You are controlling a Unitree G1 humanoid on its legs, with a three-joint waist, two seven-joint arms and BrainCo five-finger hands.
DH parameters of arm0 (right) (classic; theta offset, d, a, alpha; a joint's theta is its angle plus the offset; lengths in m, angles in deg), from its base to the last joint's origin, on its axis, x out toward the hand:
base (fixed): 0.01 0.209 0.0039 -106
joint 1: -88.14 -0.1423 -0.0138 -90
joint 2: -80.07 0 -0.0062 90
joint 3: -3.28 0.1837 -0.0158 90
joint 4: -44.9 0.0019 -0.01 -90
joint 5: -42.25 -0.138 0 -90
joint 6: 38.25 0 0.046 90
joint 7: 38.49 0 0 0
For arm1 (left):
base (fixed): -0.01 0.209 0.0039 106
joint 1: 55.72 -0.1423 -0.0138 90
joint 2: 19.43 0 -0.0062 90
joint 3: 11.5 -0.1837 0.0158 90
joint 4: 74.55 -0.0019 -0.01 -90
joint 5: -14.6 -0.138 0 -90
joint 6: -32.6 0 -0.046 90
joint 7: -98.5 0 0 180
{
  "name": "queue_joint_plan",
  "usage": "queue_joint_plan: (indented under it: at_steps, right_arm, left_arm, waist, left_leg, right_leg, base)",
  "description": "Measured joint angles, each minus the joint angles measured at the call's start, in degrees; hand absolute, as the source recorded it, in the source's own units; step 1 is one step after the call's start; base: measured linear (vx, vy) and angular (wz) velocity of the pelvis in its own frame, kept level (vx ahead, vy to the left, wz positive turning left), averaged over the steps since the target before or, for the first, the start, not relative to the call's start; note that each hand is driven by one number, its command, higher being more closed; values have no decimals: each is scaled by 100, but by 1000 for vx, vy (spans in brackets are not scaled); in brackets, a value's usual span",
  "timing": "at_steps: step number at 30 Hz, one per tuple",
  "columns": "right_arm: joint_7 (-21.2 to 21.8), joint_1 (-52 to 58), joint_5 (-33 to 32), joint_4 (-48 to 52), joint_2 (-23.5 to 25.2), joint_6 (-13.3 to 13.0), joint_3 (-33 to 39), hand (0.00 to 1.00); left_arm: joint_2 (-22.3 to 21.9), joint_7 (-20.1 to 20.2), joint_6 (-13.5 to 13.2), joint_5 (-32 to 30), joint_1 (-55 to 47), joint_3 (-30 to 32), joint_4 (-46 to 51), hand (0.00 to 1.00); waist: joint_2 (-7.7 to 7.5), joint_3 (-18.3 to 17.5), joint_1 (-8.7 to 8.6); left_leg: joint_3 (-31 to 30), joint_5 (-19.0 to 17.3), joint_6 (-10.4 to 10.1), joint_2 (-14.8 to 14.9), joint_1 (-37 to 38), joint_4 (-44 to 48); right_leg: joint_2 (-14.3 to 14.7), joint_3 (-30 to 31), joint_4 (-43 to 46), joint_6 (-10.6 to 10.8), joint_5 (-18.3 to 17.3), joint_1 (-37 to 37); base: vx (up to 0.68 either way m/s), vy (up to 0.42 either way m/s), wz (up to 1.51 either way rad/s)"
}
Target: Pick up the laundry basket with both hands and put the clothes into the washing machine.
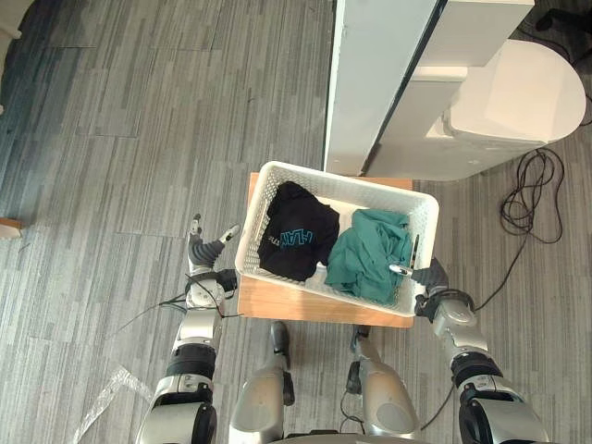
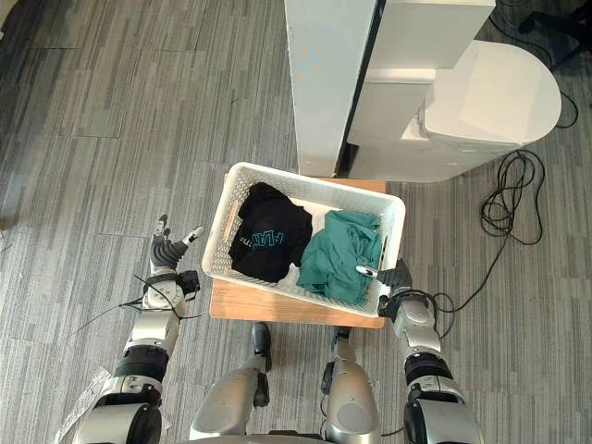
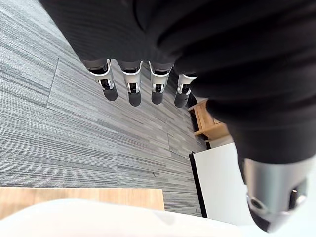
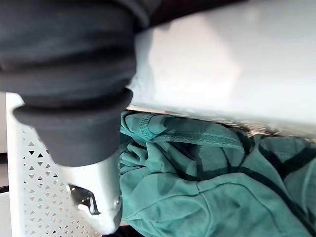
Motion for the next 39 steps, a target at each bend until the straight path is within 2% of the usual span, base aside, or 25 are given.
queue_joint_plan:
  at_steps: [7, 11, 24, 27, 33, 34, 39]
  right_arm:
    - [20, -86, 0, 72, -53, -2, -123, 0]
    - [24, -167, 0, 71, -58, -1, -202, 0]
    - [34, -335, 9, -55, -91, 22, -281, 0]
    - [41, -430, 83, -90, -73, 34, -328, 0]
    - [50, -521, 99, -87, 10, 30, -375, 0]
    - [50, -550, 101, -88, 3, 30, -455, 100]
    - [11, -696, 103, -91, 2, 31, -658, 100]
  left_arm:
    - [166, 26, 54, -172, 934, -523, -381, 0]
    - [172, 47, 119, -184, 1217, -561, -809, 0]
    - [376, 354, 272, -550, 1581, -906, -2046, 0]
    - [455, 433, 382, -708, 1585, -907, -2278, 0]
    - [631, 522, 388, -1215, 1591, -939, -2384, 0]
    - [675, 530, 387, -1309, 1609, -960, -2424, 100]
    - [812, 566, 467, -1371, 1692, -975, -2545, 100]
  waist:
    - [-89, 51, -10]
    - [-103, 61, -42]
    - [-170, 148, -45]
    - [-173, 150, -89]
    - [-200, 159, -143]
    - [-210, 164, -145]
    - [-259, 190, -148]
  left_leg:
    - [63, -2, 1, -5, -138, 102]
    - [143, -3, 2, -14, -156, 106]
    - [262, -14, 14, -16, -156, 154]
    - [356, -33, 34, -7, -141, 158]
    - [424, -41, 43, 7, -146, 149]
    - [451, -41, 44, 8, -148, 148]
    - [610, -40, 46, -15, -151, 137]
  right_leg:
    - [-25, 91, 125, -5, 2, -191]
    - [-50, 161, 193, -5, 2, -290]
    - [-47, 300, 294, -6, 3, -375]
    - [-34, 339, 290, -5, 4, -388]
    - [-2, 466, 289, -16, 16, -454]
    - [2, 486, 289, -19, 27, -472]
    - [-3, 642, 284, -6, 101, -566]
  base:
    - [-4, 12, -5]
    - [-4, 19, -10]
    - [-1, 8, -4]
    - [11, 4, -8]
    - [9, -3, -9]
    - [-6, -4, -9]
    - [-10, 0, -15]
